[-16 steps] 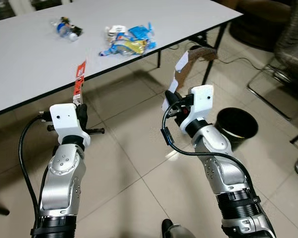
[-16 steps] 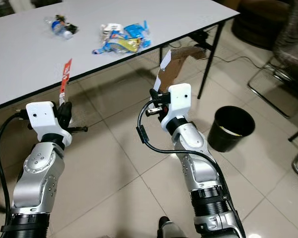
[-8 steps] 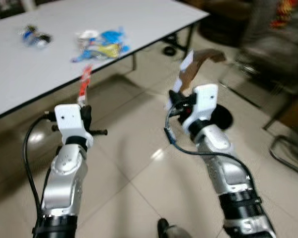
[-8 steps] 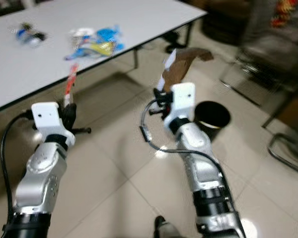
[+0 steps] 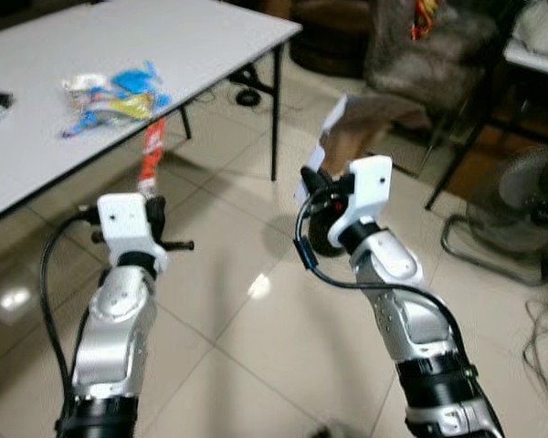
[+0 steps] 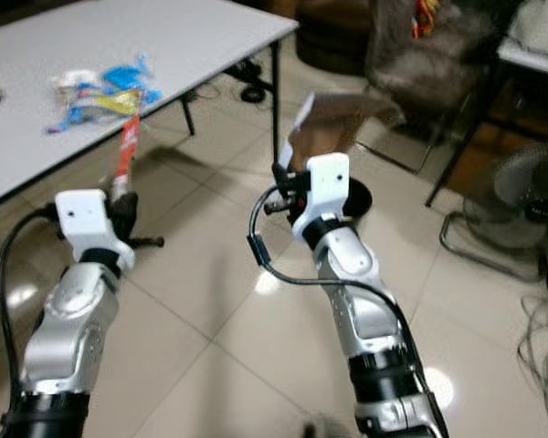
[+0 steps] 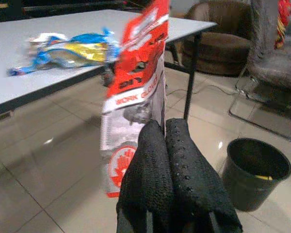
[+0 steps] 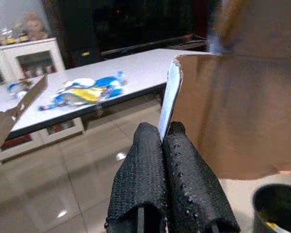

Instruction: Picking trash to rubbish bin

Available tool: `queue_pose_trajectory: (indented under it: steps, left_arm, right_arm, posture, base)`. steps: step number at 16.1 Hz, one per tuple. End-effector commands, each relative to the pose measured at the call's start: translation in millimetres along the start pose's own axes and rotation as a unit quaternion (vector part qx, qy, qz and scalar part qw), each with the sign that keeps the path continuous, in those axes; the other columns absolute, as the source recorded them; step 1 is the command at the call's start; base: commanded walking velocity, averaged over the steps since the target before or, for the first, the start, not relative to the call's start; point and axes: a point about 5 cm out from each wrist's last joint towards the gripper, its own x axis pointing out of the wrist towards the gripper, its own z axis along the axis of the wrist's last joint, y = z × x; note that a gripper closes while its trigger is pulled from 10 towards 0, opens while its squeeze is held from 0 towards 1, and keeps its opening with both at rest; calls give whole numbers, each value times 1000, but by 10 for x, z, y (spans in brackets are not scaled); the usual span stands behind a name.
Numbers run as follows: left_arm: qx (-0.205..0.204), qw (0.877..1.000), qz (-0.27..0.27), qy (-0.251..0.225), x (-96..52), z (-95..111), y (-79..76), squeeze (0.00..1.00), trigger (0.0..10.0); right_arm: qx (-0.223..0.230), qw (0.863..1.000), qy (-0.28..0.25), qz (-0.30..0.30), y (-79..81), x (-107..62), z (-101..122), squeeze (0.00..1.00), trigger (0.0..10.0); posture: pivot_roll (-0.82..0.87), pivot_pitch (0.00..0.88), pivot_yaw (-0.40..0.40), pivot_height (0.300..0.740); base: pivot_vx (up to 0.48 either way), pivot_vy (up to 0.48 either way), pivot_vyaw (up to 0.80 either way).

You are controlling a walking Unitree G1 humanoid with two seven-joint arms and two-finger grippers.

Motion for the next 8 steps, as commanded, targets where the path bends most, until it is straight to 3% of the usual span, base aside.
queue_pose_trajectory:
  steps: [1, 8]
  left_arm:
    - [2, 1000, -10, 7, -1, -16, -46, 0, 0]
    - [5, 1000, -11, 15, -18, -44, -47, 0, 0]
  right_arm:
    - [-3, 1000, -4, -6, -31, -21, 16, 0, 10000]
    - [-3, 1000, -5, -4, -18, -37, 16, 0, 10000]
  posture:
    - [-60, 110, 47, 740]
    - [-60, 117, 50, 740]
  base:
    - [0, 0, 0]
    - [245, 0, 0]
